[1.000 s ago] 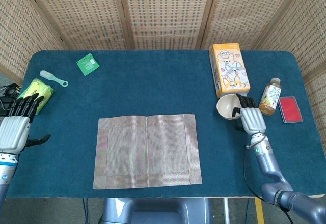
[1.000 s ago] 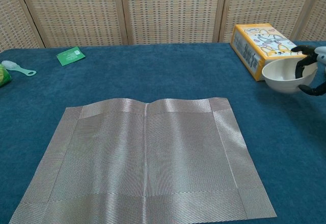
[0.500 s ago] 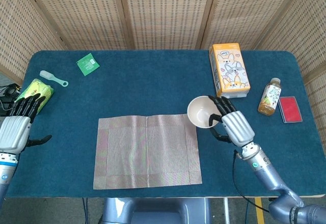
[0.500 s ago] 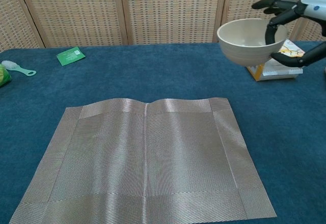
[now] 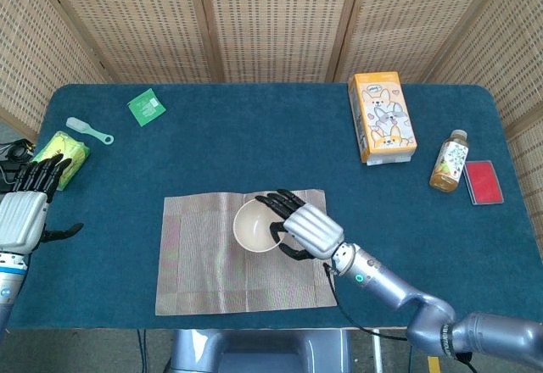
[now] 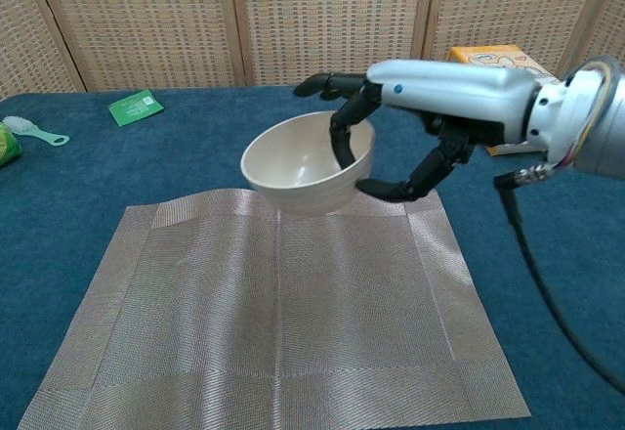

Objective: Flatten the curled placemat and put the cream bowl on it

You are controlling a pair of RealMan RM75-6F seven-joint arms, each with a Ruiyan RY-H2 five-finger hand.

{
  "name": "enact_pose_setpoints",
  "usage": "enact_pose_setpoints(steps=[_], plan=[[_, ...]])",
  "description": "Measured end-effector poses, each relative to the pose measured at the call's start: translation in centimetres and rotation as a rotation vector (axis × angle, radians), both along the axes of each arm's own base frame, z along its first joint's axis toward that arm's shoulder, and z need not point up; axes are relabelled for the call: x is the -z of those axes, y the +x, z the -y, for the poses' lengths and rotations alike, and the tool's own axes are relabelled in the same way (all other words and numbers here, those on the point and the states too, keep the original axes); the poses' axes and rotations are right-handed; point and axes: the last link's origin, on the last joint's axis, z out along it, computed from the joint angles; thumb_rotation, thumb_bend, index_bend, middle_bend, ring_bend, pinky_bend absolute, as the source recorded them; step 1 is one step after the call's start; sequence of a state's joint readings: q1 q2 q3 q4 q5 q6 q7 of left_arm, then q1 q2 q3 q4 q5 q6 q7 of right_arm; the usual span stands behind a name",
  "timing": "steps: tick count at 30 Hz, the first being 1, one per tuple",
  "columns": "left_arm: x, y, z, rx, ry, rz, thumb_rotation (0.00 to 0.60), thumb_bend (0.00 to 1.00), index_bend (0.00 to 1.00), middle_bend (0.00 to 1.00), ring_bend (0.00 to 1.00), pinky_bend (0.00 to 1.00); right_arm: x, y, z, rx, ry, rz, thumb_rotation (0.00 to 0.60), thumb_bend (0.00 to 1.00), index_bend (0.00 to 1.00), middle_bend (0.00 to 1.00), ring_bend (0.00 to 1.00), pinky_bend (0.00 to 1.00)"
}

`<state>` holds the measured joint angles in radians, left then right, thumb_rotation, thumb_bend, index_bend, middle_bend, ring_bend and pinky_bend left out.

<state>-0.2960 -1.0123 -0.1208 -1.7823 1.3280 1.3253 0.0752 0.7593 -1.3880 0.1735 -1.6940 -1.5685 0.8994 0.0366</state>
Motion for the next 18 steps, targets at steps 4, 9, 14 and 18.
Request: enact_pose_setpoints(steps=[4, 9, 14, 18], plan=[[-0.1, -0.1, -0.1, -0.005, 0.001, 0.004, 0.6, 0.0, 0.0, 0.0, 0.0, 0.0, 1.9, 1.2, -0.6, -0.023, 0.032, -0.004, 0.6, 0.62, 0.71, 0.0, 0.0, 0.0], [0.0, -0.1, -0.1, -0.003, -0.003, 0.002, 0.6, 0.0, 0.0, 0.0, 0.0, 0.0, 4.0, 2.5, -1.2, -0.048, 0.061, -0.011, 0.6, 0.62, 0.71, 0.0, 0.0, 0.0], [0.1, 0.0, -0.1, -0.003, -0.006, -0.001, 0.6, 0.0, 0.0, 0.0, 0.0, 0.0, 6.6, 4.2, -1.4, -0.085, 0.075, -0.039, 0.6, 0.62, 0.71, 0.0, 0.0, 0.0], [0.1, -0.1, -0.2, -0.005, -0.006, -0.002, 0.6, 0.0, 0.0, 0.0, 0.0, 0.0, 8.2, 4.7, -1.2, -0.087, 0.082, -0.07, 0.6, 0.62, 0.71, 0.0, 0.0, 0.0]])
